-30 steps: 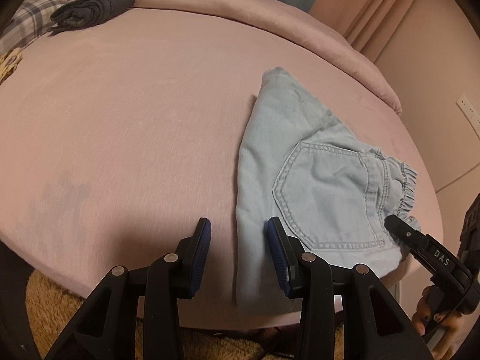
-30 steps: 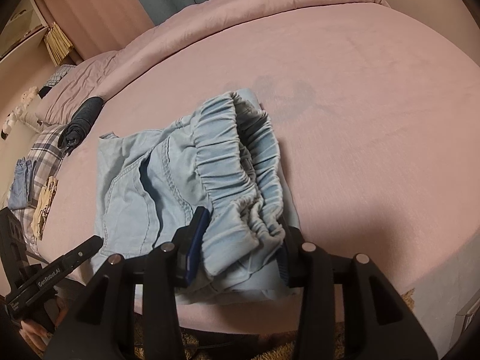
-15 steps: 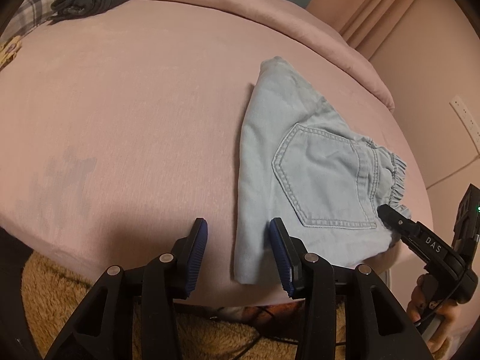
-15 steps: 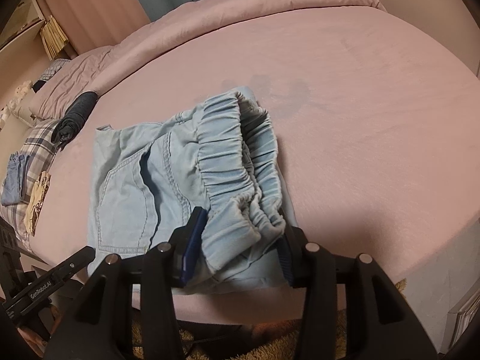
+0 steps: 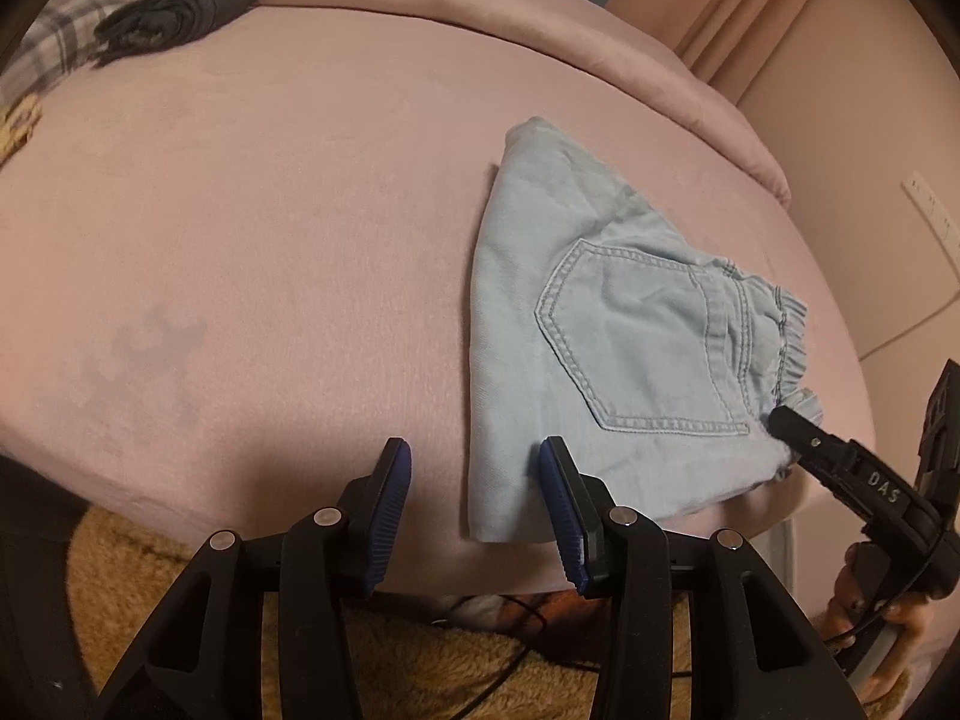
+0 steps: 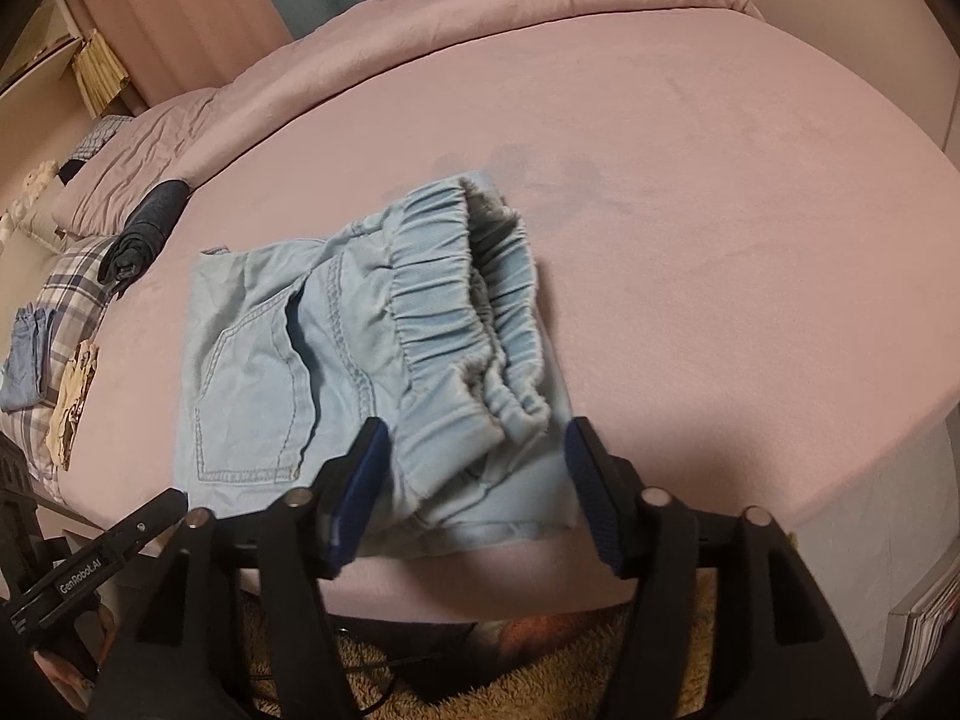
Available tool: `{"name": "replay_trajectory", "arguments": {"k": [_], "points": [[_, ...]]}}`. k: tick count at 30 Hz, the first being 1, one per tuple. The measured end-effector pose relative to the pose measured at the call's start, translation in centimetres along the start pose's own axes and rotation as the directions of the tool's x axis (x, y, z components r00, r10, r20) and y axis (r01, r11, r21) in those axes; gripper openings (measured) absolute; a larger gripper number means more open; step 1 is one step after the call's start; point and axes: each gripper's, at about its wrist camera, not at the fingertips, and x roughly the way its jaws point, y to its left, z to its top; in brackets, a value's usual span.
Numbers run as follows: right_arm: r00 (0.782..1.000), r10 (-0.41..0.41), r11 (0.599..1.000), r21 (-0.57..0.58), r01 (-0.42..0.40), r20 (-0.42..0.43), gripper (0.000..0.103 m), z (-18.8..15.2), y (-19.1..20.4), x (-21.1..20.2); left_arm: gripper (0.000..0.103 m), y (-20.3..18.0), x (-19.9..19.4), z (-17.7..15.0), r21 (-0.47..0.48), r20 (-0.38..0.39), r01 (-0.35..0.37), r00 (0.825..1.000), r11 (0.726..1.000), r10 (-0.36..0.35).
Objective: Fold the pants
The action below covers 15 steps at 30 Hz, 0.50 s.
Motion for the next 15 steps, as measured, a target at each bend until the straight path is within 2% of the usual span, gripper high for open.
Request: {"name": "replay_trajectory", "arguments": {"k": [5, 12, 15], "points": [[0.997, 0.063, 0.996, 0.062, -0.061, -0.034, 0.071, -0.2, -1.4, 0.0, 0.045, -0.6, -1.0, 0.3, 0.010, 0.018, 0.002, 1.000, 1.000, -0.002], [0.998, 0.052, 0.997, 0.051, -0.051, -0.024, 0.076, -0.5, -1.1, -0.7, 0.046, -1.0, -1.1, 0.4, 0.011, 0.018, -0.019, 1.000, 1.000, 0.019], [0.998, 0.054, 0.997, 0.047, -0.054, -0.008, 0.078, -0.1, -1.2, -0.9, 0.056, -0.8, -1.2, 0.5, 0.001, 0.019, -0.021, 1.000, 1.000, 0.021]]}}
